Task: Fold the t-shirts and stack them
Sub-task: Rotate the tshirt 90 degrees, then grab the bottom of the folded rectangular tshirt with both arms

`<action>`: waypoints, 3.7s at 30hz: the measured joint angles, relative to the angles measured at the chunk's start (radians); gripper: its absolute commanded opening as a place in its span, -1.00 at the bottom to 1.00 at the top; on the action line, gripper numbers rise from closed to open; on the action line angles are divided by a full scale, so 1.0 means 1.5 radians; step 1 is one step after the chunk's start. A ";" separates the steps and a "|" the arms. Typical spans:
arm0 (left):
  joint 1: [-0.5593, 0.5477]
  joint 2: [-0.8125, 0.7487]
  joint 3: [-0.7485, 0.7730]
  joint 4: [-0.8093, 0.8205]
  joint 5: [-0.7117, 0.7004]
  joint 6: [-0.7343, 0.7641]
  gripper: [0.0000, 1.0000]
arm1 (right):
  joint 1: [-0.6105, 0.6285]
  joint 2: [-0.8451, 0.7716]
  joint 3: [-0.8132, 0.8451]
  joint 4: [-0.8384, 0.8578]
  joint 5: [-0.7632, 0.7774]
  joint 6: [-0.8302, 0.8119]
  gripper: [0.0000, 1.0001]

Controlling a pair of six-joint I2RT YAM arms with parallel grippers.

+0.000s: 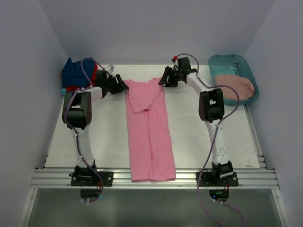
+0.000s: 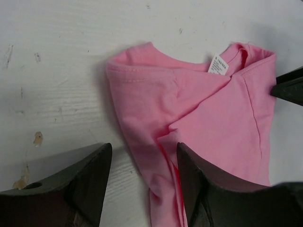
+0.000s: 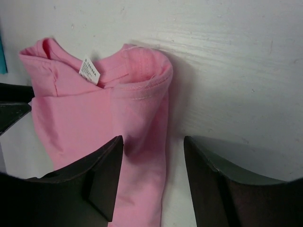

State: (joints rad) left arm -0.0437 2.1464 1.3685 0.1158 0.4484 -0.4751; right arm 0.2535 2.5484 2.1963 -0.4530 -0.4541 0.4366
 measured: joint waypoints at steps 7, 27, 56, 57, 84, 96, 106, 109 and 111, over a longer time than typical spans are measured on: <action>0.000 0.078 0.092 0.017 0.058 -0.009 0.11 | -0.002 0.034 0.028 0.036 -0.023 0.048 -0.46; -0.004 0.347 0.461 0.040 0.178 -0.139 -0.42 | -0.025 0.033 0.040 0.061 0.099 0.058 -0.90; -0.001 -0.581 -0.462 0.237 0.081 -0.174 0.67 | 0.077 -0.771 -0.845 0.400 0.287 0.061 0.96; -0.027 -0.627 -0.497 0.198 0.066 -0.160 0.65 | 0.104 -0.809 -0.874 0.378 0.298 0.063 0.92; -0.352 -0.922 -0.746 -0.403 -0.004 -0.257 0.43 | 0.193 -1.300 -1.271 -0.141 0.131 0.313 0.34; -0.456 -0.838 -0.750 -0.281 -0.003 -0.329 0.39 | 0.313 -1.099 -1.272 0.031 0.059 0.374 0.10; -0.461 -0.835 -0.771 -0.257 -0.025 -0.341 -0.50 | 0.398 -1.023 -1.262 0.103 0.082 0.421 -0.61; -0.461 -0.836 -0.784 -0.250 -0.030 -0.340 -0.85 | 0.399 -1.023 -1.262 0.103 0.090 0.425 -0.85; -0.461 -0.837 -0.788 -0.246 -0.030 -0.340 -1.00 | 0.400 -1.023 -1.262 0.103 0.097 0.428 -0.95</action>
State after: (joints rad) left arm -0.7357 0.8913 0.1871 -0.2531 0.4038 -0.9848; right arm 0.8539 1.0145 0.3031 -0.2981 -0.3088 1.0782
